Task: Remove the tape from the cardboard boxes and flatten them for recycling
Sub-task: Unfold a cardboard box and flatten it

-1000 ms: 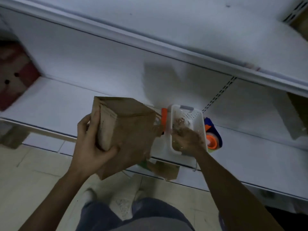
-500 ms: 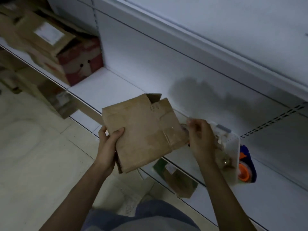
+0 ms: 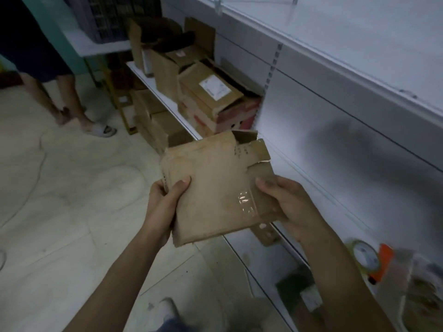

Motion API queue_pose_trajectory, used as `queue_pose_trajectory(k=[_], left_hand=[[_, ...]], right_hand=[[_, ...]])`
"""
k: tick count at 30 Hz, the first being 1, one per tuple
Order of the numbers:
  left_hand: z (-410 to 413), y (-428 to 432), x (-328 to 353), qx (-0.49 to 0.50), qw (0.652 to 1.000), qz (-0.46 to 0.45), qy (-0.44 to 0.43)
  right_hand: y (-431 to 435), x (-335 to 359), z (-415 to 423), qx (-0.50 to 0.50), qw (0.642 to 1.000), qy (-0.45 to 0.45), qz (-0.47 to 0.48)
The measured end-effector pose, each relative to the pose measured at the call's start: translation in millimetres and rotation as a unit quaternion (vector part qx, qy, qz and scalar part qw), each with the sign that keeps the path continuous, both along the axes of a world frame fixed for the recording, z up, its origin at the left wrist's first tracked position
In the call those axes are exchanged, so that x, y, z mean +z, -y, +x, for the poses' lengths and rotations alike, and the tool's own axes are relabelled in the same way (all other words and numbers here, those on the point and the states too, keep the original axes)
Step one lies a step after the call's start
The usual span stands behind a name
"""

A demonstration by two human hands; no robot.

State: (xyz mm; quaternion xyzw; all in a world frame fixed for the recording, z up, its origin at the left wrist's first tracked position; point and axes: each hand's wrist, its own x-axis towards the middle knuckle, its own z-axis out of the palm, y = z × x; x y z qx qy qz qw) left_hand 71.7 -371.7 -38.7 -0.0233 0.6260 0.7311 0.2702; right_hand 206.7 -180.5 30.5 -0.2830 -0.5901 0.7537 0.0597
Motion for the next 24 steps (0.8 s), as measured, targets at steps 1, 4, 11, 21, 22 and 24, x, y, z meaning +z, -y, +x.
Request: queue_pose_trajectory(k=[1, 4, 11, 21, 22, 24], left_hand=[[-11.8, 13.0, 1.3, 0.032, 0.998, -0.04, -0.03], [-44.4, 54.0, 5.0, 0.146, 0.977, -0.114, -0.108], [-96.1, 127.5, 16.0, 0.074, 0.978, 0.006, -0.195], [-147.6, 113.3, 11.4, -0.099, 0.898, -0.12, -0.41], [-154.3, 109.0, 13.6, -0.1, 0.883, -0.134, -0.44], [-170.9, 98.8, 21.3, -0.106, 0.843, -0.182, -0.495]], right_hand=[[13.1, 6.9, -16.6, -0.005, 1.0, -0.012, -0.004], [45.4, 16.0, -58.1, 0.01, 0.999, -0.035, 0.021], [65.4, -4.8, -104.1, 0.172, 0.957, 0.019, 0.231], [76.6, -21.6, -208.3, -0.006, 0.955, 0.038, 0.294], [79.0, -21.8, -216.4, -0.004, 0.93, 0.003, 0.369], [84.2, -23.1, -236.6, 0.047, 0.859, -0.091, 0.501]])
